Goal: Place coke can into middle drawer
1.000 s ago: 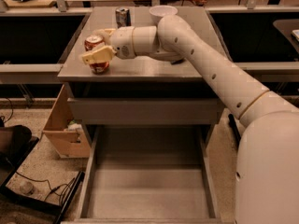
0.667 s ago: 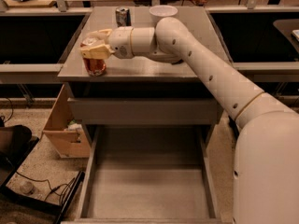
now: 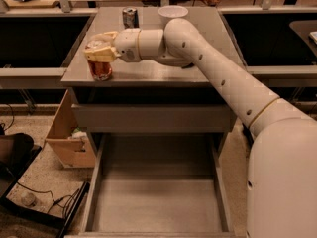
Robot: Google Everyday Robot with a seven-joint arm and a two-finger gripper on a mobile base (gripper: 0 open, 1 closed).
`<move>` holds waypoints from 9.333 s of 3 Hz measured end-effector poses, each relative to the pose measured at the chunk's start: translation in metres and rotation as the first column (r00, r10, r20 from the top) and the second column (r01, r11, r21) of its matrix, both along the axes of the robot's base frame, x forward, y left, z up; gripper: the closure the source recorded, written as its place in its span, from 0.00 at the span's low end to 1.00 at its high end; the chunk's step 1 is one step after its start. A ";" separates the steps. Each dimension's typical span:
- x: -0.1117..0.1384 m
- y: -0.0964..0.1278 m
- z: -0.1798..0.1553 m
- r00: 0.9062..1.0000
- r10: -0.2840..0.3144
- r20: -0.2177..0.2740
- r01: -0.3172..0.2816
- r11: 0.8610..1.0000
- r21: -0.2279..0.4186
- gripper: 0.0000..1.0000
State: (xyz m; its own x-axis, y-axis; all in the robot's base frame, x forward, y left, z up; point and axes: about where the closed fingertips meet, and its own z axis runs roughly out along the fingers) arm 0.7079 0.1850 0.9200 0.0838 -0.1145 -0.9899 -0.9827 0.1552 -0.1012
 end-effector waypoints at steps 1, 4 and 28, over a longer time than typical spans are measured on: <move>0.000 0.000 0.000 1.000 0.000 0.000 0.000 1.000 0.000 1.00; -0.055 -0.042 0.090 0.985 -0.106 0.138 0.119 0.989 -0.088 1.00; -0.209 -0.055 -0.415 0.925 -0.318 -0.209 0.168 0.834 -0.525 0.00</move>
Offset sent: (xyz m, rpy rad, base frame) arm 0.0021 -0.0041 0.0089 -0.0174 -0.0120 -0.0081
